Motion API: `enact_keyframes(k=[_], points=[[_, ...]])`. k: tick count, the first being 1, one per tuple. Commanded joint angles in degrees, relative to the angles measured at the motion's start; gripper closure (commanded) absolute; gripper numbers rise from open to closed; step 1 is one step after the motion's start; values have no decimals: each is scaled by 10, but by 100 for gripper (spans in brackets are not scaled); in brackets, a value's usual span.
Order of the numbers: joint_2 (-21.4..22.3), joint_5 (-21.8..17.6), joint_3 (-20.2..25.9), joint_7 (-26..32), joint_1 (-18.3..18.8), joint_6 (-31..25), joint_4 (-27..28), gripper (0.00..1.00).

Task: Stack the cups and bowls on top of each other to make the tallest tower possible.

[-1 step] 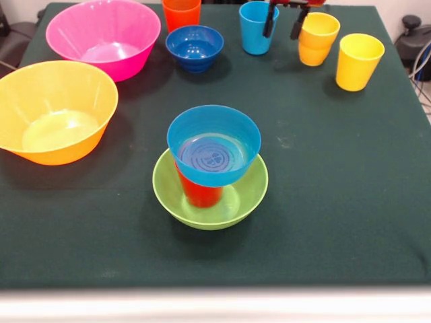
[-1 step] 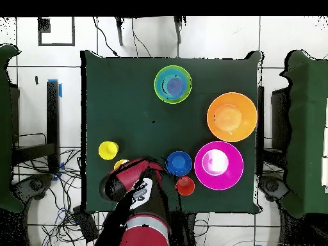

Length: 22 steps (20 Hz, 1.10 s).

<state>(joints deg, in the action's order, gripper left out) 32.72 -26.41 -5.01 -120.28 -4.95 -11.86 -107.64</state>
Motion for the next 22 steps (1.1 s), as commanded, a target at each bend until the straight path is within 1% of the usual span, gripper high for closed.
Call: enact_keyframes(k=[1,5,6,11,17,19,22], points=[[-18,-6,19,-43,-4,26,37,0],[-17,-4,19,-42,-5,22,37,0],[-17,-3,18,-42,-5,20,39,100],[-13,-3,15,-38,-7,15,47,100],[35,4,27,-26,0,-11,24,100],[62,10,40,-20,9,-23,3,100],[84,17,58,-17,21,-32,-15,100]])
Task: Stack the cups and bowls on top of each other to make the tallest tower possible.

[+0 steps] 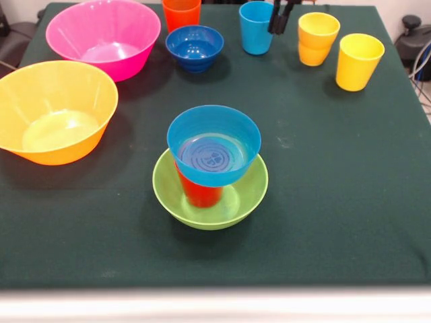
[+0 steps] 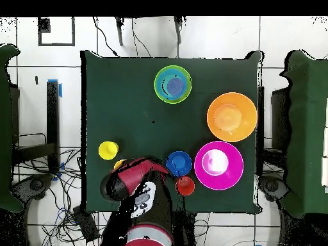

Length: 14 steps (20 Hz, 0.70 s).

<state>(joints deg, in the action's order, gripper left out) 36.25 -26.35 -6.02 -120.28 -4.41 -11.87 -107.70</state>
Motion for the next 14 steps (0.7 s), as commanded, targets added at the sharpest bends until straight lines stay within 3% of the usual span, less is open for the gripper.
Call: enact_keyframes(k=[1,3,4,8,14], points=[[53,20,75,-16,21,-36,-20,100],[59,26,93,-15,33,-34,-29,100],[62,29,107,-16,43,-32,-37,0],[67,36,147,-10,76,-24,-57,0],[60,23,169,-11,98,-1,-61,0]])
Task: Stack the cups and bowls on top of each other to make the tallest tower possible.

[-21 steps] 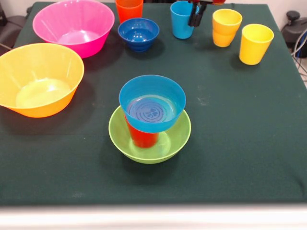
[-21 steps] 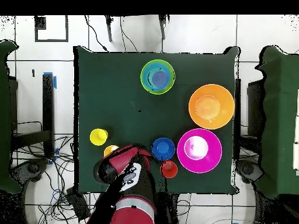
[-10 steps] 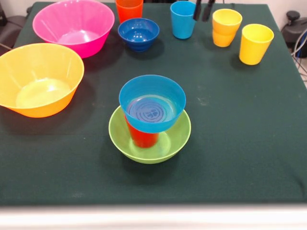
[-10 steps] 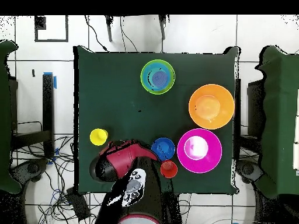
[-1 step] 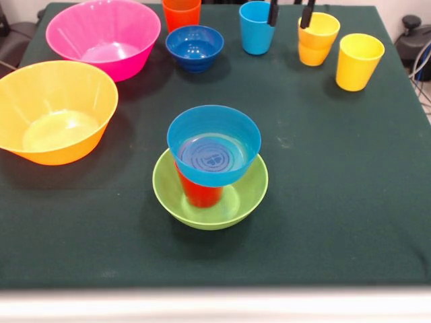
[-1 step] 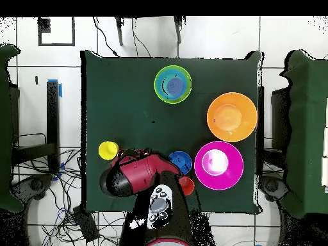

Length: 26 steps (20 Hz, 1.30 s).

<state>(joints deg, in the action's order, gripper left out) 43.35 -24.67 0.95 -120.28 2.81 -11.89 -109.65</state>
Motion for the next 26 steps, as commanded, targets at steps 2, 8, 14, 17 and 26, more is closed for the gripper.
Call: enact_keyframes(k=[2,8,14,17,26], points=[[-16,2,112,-12,36,11,-46,0],[-40,-7,144,-8,56,16,-58,0],[-62,-17,157,-5,63,14,-56,0],[-73,-10,173,5,71,-12,-51,0],[-102,-2,154,10,55,-85,-9,0]])
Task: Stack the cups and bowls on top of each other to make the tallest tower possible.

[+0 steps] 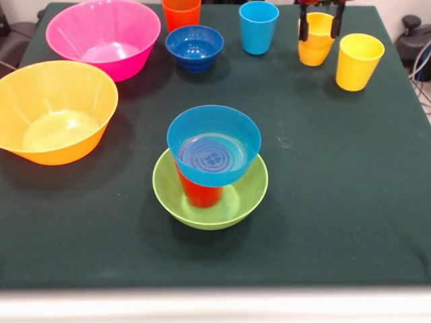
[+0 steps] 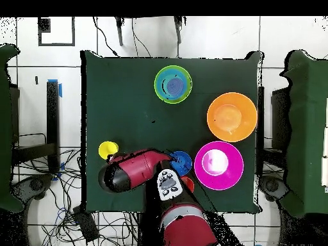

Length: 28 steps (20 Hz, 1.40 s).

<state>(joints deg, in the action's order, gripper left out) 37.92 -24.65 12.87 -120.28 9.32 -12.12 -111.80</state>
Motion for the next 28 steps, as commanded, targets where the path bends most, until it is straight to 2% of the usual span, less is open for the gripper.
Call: enact_keyframes(k=[1,7,13,17,21,25,28], points=[[-48,3,34,14,-10,-102,16,0],[-31,30,49,34,6,-192,13,0],[40,51,57,47,18,-293,1,0],[46,51,73,41,29,-282,-13,0],[31,27,70,11,17,-203,-13,0],[70,39,84,8,21,-191,-37,0],[81,43,87,5,21,-190,-54,0]])
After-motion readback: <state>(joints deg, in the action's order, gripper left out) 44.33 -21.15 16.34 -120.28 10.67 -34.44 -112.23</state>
